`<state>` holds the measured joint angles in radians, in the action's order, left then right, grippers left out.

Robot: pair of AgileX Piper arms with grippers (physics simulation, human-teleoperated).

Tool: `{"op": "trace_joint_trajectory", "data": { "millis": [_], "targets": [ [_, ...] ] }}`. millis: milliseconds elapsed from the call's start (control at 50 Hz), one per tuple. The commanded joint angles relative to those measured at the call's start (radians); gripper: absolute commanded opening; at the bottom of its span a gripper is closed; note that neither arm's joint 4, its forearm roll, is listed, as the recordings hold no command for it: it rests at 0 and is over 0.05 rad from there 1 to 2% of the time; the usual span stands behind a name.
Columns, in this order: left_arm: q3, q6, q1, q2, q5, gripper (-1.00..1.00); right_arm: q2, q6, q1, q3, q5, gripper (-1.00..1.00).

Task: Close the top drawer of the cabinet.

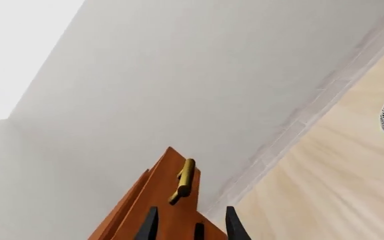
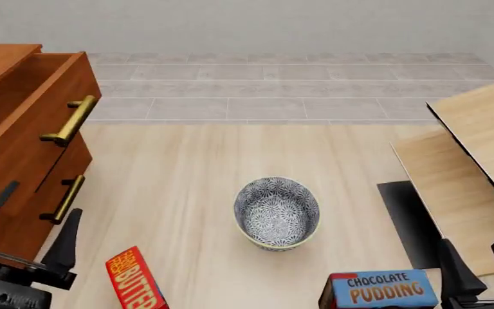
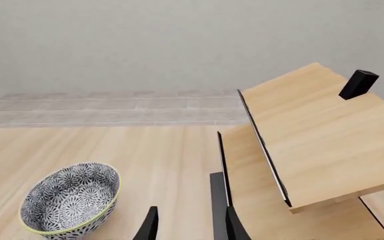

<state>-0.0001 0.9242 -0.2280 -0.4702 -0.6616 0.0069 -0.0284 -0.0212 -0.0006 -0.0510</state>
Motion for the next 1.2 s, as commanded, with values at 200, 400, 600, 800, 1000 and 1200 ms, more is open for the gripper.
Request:
{"op": "trace_joint_trajectory", "data": {
  "millis": [200,400,600,800,1000,1200],
  "targets": [
    [0.000,0.130,0.007,-0.374,-0.387,1.00,-0.004,-0.012,-0.001,0.000,-0.012,1.00],
    [0.000,0.179,0.025,-0.477,-0.519,1.00,-0.005,-0.012,-0.001,0.000,-0.009,1.00],
    [0.000,0.209,0.026,-0.497,-0.556,1.00,-0.005,-0.008,0.005,0.000,-0.013,1.00],
    [-0.009,0.250,0.024,-0.487,-0.558,1.00,-0.005,-0.003,0.002,0.000,-0.010,1.00],
    [-0.041,0.276,0.018,-0.511,-0.558,1.00,-0.005,0.003,-0.008,0.000,-0.012,1.00],
    [-0.086,0.294,0.014,-0.536,-0.558,1.00,-0.006,0.005,-0.006,0.000,-0.016,1.00]
  ]
}}
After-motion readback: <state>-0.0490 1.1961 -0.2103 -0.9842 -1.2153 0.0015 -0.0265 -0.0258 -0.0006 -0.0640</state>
